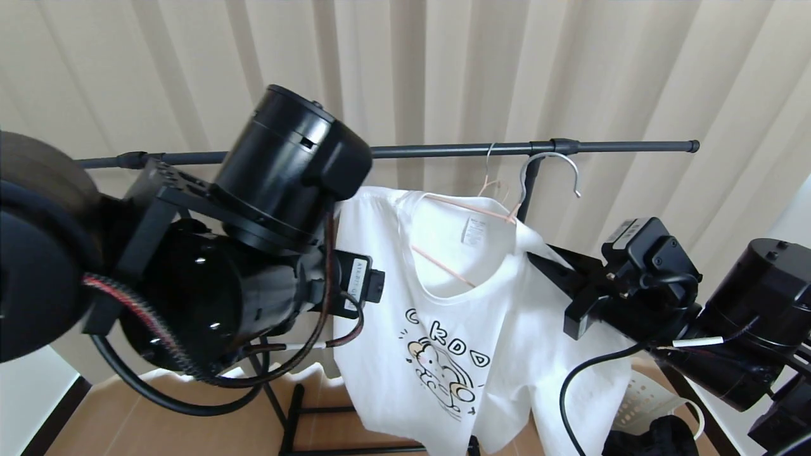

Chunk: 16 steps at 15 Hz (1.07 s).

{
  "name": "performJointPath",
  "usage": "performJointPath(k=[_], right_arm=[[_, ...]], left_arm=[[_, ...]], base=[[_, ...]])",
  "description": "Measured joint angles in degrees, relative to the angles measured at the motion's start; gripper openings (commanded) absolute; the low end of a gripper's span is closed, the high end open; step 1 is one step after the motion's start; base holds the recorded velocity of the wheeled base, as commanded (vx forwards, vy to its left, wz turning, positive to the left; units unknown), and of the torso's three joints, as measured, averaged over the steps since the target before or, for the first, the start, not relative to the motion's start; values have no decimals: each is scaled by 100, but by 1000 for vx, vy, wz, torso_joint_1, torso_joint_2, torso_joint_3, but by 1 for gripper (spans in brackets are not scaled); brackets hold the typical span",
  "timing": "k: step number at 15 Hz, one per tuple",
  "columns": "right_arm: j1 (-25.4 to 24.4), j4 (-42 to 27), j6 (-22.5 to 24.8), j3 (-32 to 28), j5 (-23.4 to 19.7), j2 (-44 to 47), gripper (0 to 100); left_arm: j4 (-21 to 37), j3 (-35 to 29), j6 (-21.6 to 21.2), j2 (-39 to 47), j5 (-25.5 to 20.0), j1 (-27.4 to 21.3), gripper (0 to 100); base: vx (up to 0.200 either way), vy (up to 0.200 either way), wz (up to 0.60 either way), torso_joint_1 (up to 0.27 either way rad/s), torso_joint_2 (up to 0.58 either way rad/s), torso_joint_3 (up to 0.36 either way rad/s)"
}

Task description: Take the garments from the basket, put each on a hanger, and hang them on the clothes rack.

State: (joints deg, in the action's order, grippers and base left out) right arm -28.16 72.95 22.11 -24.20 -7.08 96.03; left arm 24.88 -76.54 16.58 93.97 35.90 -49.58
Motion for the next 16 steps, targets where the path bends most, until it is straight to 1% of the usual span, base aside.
performJointPath(k=[1, 2, 3, 4, 5, 6, 7, 9, 10, 12, 14, 16], right_arm=[[115, -1, -2, 28, -273, -2, 0], [241, 0, -15, 77, -580, -2, 0], [346, -1, -33, 130, -802, -7, 0], [441, -1, -44, 172, -1079, -9, 0], [560, -17, -101, 212, -1376, -16, 0], [631, -20, -171, 245, -1499, -22, 0], [680, -15, -277, 273, -1725, -27, 0], [818, -9, -395, 354, -2324, -33, 0], [877, -9, -402, 383, -2491, -35, 0], [956, -11, -405, 458, -2760, -33, 0], [973, -11, -405, 538, -3063, -33, 0], [978, -9, -405, 614, -3328, -40, 0]], left_arm=[[-90, 144, -323, -188, -108, 79, 100], [-200, 282, -596, -380, -399, 179, 100], [-239, 367, -780, -535, -689, 254, 100], [-252, 406, -1029, -678, -1091, 358, 100], [-258, 433, -1431, -808, -1682, 564, 100], [-261, 439, -1791, -920, -2139, 768, 100], [-261, 439, -2164, -1009, -2688, 967, 100], [-233, 436, -3089, -1130, -3792, 1364, 100], [-219, 435, -3483, -1153, -4195, 1515, 100], [-182, 424, -4397, -1169, -4835, 1794, 100], [-134, 380, -5259, -1090, -5385, 1950, 100], [-129, 350, -5903, -948, -5563, 1992, 100]], base=[[0, 0, 0, 0, 0, 0], [0, 0, 0, 0, 0, 0], [0, 0, 0, 0, 0, 0], [0, 0, 0, 0, 0, 0], [0, 0, 0, 0, 0, 0], [0, 0, 0, 0, 0, 0], [0, 0, 0, 0, 0, 0], [0, 0, 0, 0, 0, 0], [0, 0, 0, 0, 0, 0], [0, 0, 0, 0, 0, 0], [0, 0, 0, 0, 0, 0], [0, 0, 0, 0, 0, 0]])
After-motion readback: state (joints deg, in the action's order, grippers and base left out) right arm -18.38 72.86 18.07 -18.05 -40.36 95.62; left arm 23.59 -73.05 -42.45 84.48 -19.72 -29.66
